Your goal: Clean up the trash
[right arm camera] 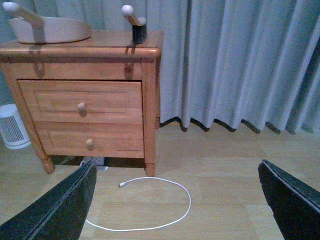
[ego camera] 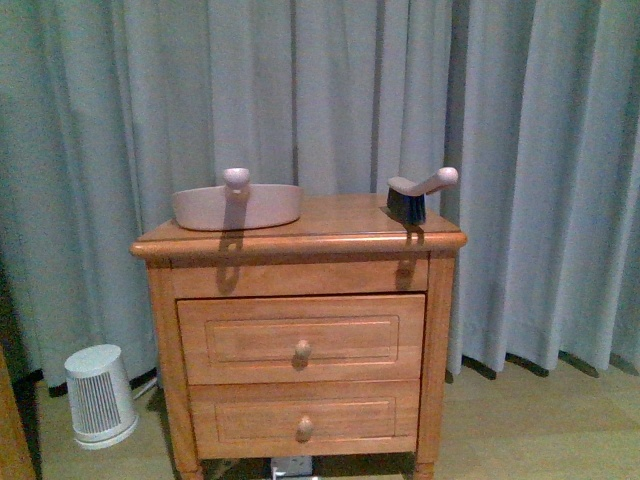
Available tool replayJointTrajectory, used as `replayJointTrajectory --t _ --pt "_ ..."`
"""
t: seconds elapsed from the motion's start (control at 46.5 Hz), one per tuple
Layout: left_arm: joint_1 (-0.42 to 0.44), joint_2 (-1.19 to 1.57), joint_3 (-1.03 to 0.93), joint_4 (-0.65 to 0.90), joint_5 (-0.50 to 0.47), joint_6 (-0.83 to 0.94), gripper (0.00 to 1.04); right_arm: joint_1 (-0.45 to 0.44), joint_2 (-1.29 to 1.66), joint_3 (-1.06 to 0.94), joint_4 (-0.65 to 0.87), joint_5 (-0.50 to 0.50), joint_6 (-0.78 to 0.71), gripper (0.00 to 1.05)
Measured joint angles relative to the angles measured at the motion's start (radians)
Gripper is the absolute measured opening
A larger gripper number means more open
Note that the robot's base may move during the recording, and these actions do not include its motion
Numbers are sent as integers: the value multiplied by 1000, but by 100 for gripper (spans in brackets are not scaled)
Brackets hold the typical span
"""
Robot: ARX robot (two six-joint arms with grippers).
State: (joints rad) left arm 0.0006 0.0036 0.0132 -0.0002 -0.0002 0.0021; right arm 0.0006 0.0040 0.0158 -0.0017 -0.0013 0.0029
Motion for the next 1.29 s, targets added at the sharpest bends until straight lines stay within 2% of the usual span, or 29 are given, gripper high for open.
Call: replayJointTrajectory --t 1.29 --pt "0 0 0 0 0 0 97 0 0 0 0 1 0 97"
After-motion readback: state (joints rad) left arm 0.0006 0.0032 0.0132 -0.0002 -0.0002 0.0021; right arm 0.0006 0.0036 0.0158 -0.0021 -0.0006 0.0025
